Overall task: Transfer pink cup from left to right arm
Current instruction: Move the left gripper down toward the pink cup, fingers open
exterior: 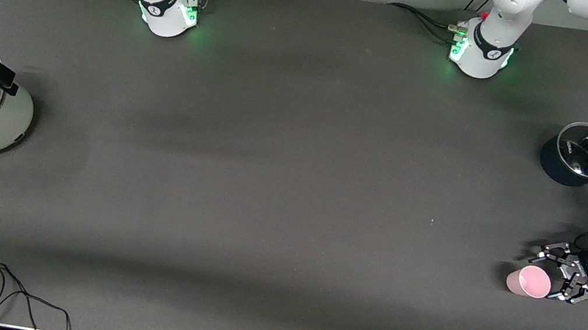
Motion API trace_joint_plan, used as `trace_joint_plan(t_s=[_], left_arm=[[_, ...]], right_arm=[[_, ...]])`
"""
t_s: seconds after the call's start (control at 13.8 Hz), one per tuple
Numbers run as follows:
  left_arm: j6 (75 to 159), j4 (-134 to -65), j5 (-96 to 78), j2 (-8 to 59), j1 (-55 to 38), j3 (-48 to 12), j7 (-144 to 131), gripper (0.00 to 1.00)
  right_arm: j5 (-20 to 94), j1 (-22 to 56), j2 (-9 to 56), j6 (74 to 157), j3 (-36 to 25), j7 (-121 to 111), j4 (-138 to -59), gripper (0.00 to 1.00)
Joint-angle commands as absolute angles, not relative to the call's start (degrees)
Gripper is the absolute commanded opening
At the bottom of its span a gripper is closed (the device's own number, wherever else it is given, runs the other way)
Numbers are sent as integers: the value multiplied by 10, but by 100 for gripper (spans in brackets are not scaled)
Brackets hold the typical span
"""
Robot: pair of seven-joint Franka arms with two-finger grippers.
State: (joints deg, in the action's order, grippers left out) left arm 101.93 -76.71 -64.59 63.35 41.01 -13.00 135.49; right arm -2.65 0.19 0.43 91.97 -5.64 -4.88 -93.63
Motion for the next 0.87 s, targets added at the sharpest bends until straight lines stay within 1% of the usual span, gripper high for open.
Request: trace_joint_plan(t_s=[0.0,0.8], left_arm=[[1022,-765,-659,640,397,-127,1368,99],[1048,-771,-660,641,380,-127,1370,99]], right_arm=[[-21,-2,5,907,-56,-57,-931,100],[-21,-2,5,905,-56,-57,-931,100]])
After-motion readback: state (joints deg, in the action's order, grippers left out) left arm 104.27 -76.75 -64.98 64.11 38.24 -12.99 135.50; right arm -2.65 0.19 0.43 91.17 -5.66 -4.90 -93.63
